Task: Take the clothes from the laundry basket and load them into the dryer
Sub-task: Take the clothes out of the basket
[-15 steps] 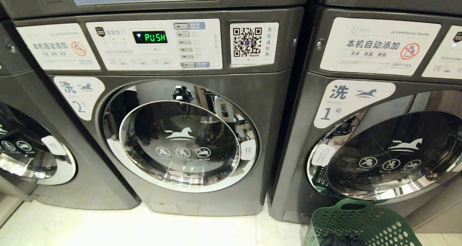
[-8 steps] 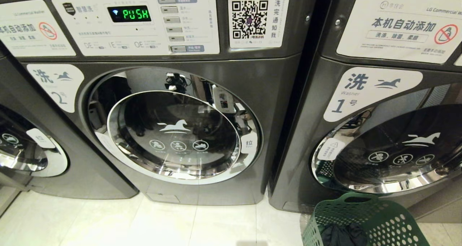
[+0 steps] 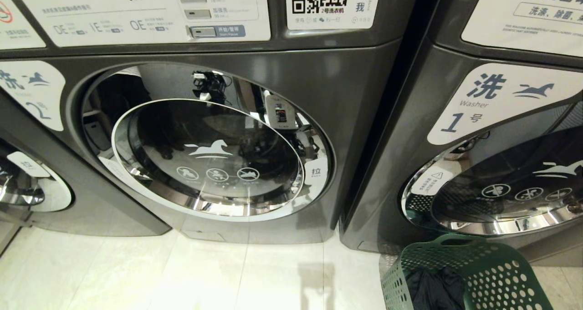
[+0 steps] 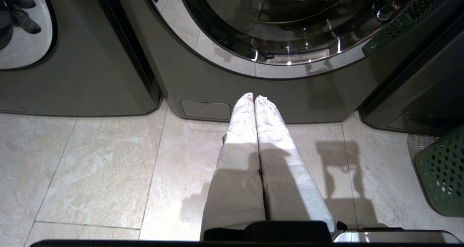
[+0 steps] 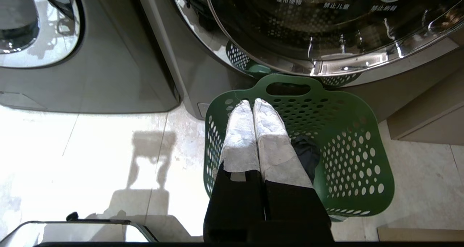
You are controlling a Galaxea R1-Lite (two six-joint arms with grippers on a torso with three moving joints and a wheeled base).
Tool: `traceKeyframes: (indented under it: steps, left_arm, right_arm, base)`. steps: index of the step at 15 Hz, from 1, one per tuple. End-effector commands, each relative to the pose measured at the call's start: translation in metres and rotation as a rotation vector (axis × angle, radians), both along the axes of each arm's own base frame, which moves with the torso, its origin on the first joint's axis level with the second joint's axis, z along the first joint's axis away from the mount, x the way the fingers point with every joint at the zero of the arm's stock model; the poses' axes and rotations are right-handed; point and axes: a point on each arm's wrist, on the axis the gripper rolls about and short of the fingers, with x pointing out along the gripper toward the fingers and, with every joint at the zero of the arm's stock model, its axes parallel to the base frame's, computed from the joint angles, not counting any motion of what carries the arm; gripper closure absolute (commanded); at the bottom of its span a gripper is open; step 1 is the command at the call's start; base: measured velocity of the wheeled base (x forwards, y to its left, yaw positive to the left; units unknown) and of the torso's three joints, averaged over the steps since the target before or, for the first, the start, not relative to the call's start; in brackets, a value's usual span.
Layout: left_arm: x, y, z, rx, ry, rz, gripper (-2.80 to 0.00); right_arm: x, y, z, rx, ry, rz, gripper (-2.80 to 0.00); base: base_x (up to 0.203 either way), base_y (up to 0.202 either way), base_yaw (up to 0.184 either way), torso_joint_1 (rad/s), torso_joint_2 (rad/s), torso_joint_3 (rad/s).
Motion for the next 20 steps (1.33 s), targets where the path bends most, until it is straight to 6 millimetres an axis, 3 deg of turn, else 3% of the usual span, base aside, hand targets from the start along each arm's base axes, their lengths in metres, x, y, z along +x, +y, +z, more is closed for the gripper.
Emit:
traceKeyframes:
  steps: [1, 11, 16, 20]
  left_arm:
    - [-0.0001, 0.0, -0.0001, 0.0, -0.002, 0.0, 0.0]
    - [-0.0001, 0.0, -0.0001, -0.009, -0.002, 0.0, 0.0]
    - [-0.0001, 0.0, -0.0001, -0.009, -0.002, 0.0, 0.0]
    - [-0.0001, 0.0, -0.0001, -0.009, -0.002, 0.0, 0.0]
  right_arm:
    - [0.0, 0.0, -0.0001, 0.0, 0.0, 0.0, 0.0]
    - [-0.0003, 0.0, 0.0003, 0.0, -0.003, 0.0, 0.0]
    - [-0.0001, 0.0, -0.0002, -0.001, -0.001, 0.0, 0.0]
    - [-0.0001, 0.0, -0.0002, -0.001, -0.001, 0.0, 0.0]
  base:
    - [0.0, 0.0, 0.0, 0.0, 0.0, -0.193]
    - [0.0, 0.0, 0.0, 0.003, 0.0, -0.177]
    - [0.0, 0.0, 0.0, 0.0, 0.0, -0.006]
    - [0.0, 0.0, 0.0, -0.044, 0.3, 0.254]
